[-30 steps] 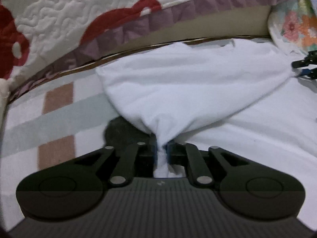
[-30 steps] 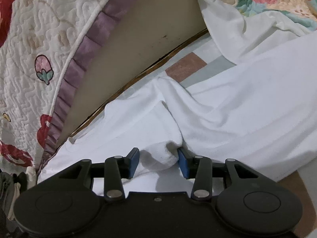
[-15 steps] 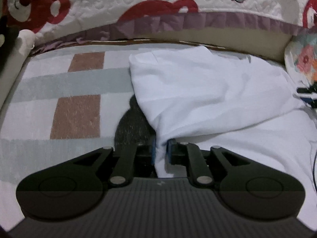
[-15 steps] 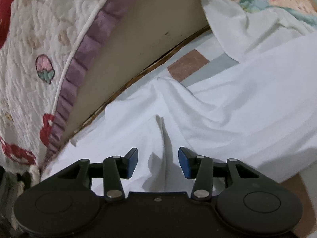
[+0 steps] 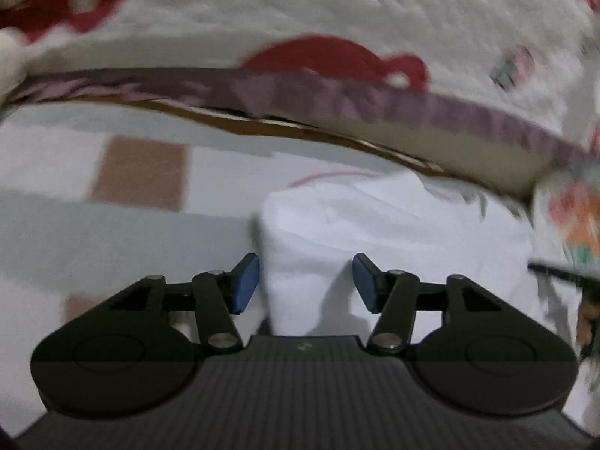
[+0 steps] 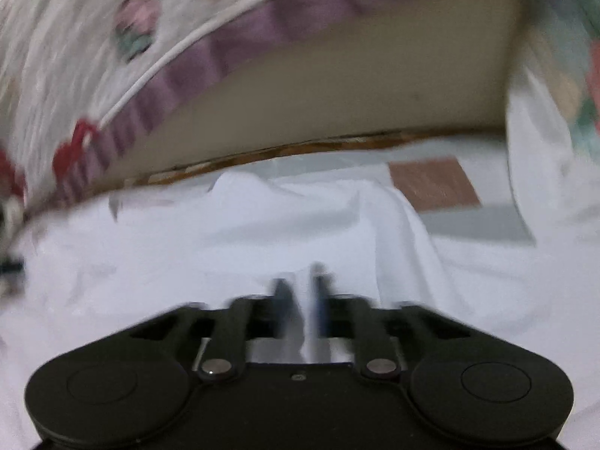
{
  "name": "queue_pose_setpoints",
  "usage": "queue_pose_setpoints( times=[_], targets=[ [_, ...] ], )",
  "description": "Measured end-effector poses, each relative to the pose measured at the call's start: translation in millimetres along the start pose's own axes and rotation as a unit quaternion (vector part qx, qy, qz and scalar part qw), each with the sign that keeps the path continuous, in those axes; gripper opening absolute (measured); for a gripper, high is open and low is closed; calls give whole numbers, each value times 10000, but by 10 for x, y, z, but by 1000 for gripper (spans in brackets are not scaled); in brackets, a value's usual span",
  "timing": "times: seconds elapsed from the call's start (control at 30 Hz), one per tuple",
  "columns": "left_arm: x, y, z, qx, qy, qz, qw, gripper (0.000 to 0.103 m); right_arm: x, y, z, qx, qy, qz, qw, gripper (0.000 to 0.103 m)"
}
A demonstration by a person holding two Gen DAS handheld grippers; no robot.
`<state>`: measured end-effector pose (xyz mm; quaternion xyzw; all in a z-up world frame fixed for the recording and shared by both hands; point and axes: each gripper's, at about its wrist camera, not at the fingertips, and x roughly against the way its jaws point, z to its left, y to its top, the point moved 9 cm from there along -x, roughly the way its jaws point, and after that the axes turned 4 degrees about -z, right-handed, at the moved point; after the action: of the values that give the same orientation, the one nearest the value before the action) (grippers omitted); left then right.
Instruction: Fold clothes
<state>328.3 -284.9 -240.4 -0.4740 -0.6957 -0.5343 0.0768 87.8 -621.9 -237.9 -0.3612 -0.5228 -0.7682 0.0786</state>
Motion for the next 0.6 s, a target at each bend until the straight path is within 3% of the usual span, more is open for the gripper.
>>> queue_pose_setpoints(
  times=[0.03,0.1,0.13,0.2,0.27,0.33,0.5,0.57,0.6],
  targets=[
    [-25,10,-21,-94,-46,-46,9999,65,22,21,18,165,-27,-77,9998,7],
    [-74,29,-64,-283,-139,-137,9994,52,69,90,6,296,-89,-271,9992,6],
    [-90,44,-91,-403,-153,-169,9989,5,93,130,-13,312,-123,-378,9987,6],
    [-54,123,-170,-762,11,-212,9969,7,131,224,-55,360,-177,-601,9974,6],
    [83,280,-208,-832,137,-681,9941,6,147,319,-82,387,-185,-774,9961,5],
    [197,411,-153,-546,212,-1151,9916,6,124,382,-73,434,-226,-852,9952,5],
    [-51,146,15,-511,630,-675,9944,7,-150,333,-81,685,-615,-561,9942,5],
    [-52,48,107,-202,823,-591,9946,21,-217,281,-143,681,-892,-383,9929,6],
    [9,28,118,-4,842,-643,9944,26,-198,281,-194,539,-1029,-380,9925,16]
  ],
)
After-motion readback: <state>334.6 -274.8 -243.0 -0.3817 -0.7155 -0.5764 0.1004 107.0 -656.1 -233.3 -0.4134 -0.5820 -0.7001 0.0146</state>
